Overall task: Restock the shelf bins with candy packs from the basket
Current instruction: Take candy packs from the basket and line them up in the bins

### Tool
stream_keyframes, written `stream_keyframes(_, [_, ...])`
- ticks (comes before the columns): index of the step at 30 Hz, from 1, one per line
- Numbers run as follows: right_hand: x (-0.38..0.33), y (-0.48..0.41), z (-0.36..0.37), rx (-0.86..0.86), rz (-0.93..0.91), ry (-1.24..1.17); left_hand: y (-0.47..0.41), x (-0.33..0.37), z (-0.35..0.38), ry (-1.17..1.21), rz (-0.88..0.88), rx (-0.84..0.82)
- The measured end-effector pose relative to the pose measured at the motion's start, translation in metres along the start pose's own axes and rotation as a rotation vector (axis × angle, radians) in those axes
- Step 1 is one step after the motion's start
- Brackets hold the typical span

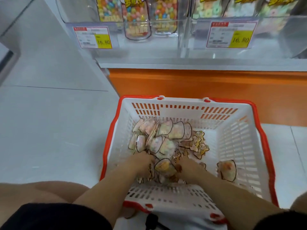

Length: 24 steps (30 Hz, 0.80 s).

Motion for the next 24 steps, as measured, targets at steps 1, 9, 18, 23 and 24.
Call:
stream_keyframes(1, [0.004, 0.000, 0.000, 0.000, 0.001, 0.021, 0.000, 0.000, 0.000, 0.006, -0.009, 0.006])
stream_keyframes(9, [-0.022, 0.007, -0.106, 0.058, -0.172, -0.086, 0.004, 0.032, -0.090, 0.502, 0.041, 0.185])
stream_keyframes(18, [-0.045, 0.052, -0.200, 0.186, -0.248, -0.070, 0.031, 0.088, -0.174, 0.172, 0.308, 0.650])
stream_keyframes(23, [-0.046, 0.068, -0.211, 0.227, -0.237, -0.160, 0.022, 0.100, -0.152, 0.071, 0.283, 0.489])
stream_keyframes(24, [-0.044, 0.070, -0.214, 0.235, -0.228, -0.169, 0.021, 0.101, -0.149, 0.102, 0.281, 0.468])
Point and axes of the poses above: each hand's wrist, its own y-axis away from the middle knuckle, its own z-axis out of the palm, x = y × z, the point moved 8 cm from there along -y, towards the middle knuckle, and after that the axes turned 12 degrees about x, right-handed, at the moved point
